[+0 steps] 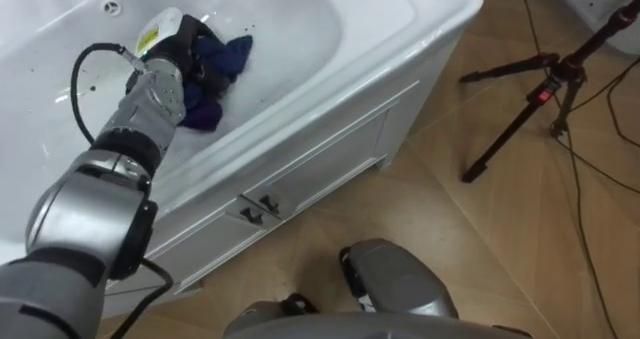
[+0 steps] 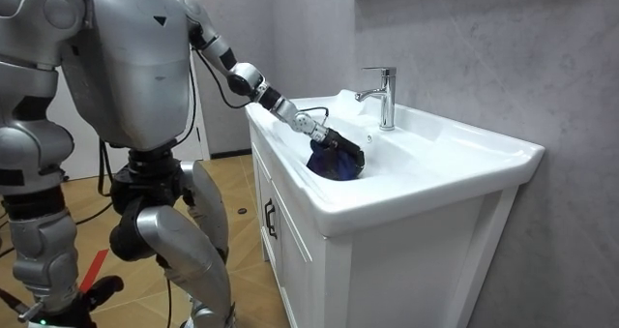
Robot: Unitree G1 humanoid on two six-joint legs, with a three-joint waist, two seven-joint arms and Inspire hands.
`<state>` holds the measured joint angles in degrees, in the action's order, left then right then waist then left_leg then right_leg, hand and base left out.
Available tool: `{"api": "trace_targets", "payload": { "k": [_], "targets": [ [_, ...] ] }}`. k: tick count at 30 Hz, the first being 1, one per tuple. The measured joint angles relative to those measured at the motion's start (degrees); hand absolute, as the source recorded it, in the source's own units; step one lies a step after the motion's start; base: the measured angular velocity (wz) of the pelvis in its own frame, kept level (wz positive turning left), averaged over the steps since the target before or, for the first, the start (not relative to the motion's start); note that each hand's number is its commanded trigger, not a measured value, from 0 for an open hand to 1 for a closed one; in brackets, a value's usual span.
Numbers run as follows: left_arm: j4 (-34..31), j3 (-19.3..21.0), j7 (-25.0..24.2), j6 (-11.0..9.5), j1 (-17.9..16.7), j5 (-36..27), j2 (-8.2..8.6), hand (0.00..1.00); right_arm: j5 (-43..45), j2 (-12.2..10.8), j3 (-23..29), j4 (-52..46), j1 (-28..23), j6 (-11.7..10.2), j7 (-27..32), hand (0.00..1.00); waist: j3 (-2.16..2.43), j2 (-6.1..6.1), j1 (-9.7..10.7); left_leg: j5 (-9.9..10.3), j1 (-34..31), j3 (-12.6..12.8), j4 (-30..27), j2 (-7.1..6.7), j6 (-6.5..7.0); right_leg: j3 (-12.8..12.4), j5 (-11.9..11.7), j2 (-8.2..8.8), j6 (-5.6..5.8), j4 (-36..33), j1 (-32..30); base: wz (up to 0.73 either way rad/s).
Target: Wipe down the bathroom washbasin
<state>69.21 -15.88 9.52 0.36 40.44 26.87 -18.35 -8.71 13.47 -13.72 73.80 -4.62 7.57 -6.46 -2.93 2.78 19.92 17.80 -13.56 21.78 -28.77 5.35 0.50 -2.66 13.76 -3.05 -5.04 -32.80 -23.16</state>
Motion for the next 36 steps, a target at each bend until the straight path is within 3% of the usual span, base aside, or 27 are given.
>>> {"api": "trace_targets", "payload": {
  "k": [4, 8, 10, 14, 18, 20, 22, 28, 32, 36],
  "targets": [
    [2.6, 0.0, 0.0, 1.1, -0.4, 2.7, -1.45, 1.00, 0.1, 0.5, 1.4, -0.4, -1.2, 0.1, 0.0, 0.00, 0.57, 0.88, -0.2, 0.1, 0.3, 0.0, 0.0, 0.05, -0.18, 0.0, -0.1, -0.04, -0.21, -0.1, 0.2, -0.05],
    [3.5, 0.0, 0.0, 2.1, -2.0, 3.8, -3.08, 1.00, 0.0, 0.5, 1.6, -0.4, -1.2, 0.1, 0.1, 0.00, 0.73, 1.13, -0.6, 0.1, 0.8, 0.0, 0.1, 0.13, -0.20, 0.0, -0.2, -0.04, -0.49, -0.1, 0.5, -0.07],
    [3.5, 0.3, 0.4, 2.1, -2.9, 4.2, -3.24, 1.00, 0.1, 0.5, 2.0, -0.3, -1.3, 0.1, 0.3, 0.00, 0.75, 1.15, -1.6, 0.1, 1.2, 0.0, 0.2, 0.08, -0.26, -0.1, -0.1, -0.09, -0.51, -0.1, 0.8, 0.00],
    [3.9, 1.0, 1.6, 2.2, -5.2, 5.4, -3.49, 1.00, 0.1, 0.6, 3.8, -0.4, -1.4, 0.0, 1.6, 0.00, 1.25, 1.52, -3.2, 0.0, 2.1, 0.1, 1.2, -0.21, -0.36, -0.4, -0.1, -0.08, -0.39, 0.1, 1.3, -0.03],
    [3.9, 4.2, 3.5, 2.2, -8.1, 7.0, -3.71, 1.00, 0.0, 0.6, 3.8, -0.4, -1.7, 0.0, 2.4, 0.00, 1.78, 1.40, -4.2, 0.0, 2.3, -0.1, 1.1, -0.19, -0.44, -0.2, 0.0, -0.10, -0.42, 0.2, 1.7, 0.00],
    [3.9, 4.6, 4.1, 2.3, -9.1, 8.7, -3.71, 1.00, 0.0, 0.6, 3.7, -0.1, -2.1, 0.1, 2.8, 0.00, 1.77, 1.26, -4.9, -0.2, 3.1, -0.5, 1.3, -0.13, -0.66, -0.1, -0.1, -0.26, -0.34, 1.0, 2.9, 0.05],
    [3.9, 4.7, 4.9, 2.3, -11.2, 9.0, -3.73, 1.00, 0.0, 0.6, 3.8, -0.7, -3.5, 0.1, 3.4, 0.00, 2.43, 1.37, -5.3, -0.3, 3.6, -1.2, 1.6, 0.06, -0.77, 0.6, 0.0, -0.39, -0.01, 2.3, 4.3, 0.08],
    [3.7, 6.5, 5.8, 2.3, -12.7, 9.2, -3.75, 1.00, 0.0, 0.2, 5.2, -1.7, -4.6, 0.0, 4.9, 0.00, 2.69, 1.78, -6.2, -0.3, 4.5, -3.5, 2.8, -0.15, -0.78, 1.4, -0.4, -0.57, 0.33, 4.4, 6.4, 0.09],
    [3.3, 6.8, 6.4, 2.1, -13.7, 10.0, -3.72, 1.00, -0.1, 0.3, 6.1, -2.0, -4.6, -0.3, 5.6, 0.00, 2.66, 1.86, -7.2, -0.4, 6.5, -3.2, 4.3, -0.18, -0.84, 1.3, -0.9, -0.71, 0.52, 6.1, 8.4, -0.05],
    [-0.7, 7.0, 7.8, 2.0, -17.0, 10.1, -3.64, 1.00, 0.3, 0.2, 6.4, -2.9, -5.0, -0.6, 6.4, 0.00, 2.72, 1.99, -7.9, -0.6, 7.9, -3.1, 5.5, -0.40, -0.97, 1.3, -1.0, -0.71, 0.25, 7.1, 9.6, 0.00]
  ]
}}
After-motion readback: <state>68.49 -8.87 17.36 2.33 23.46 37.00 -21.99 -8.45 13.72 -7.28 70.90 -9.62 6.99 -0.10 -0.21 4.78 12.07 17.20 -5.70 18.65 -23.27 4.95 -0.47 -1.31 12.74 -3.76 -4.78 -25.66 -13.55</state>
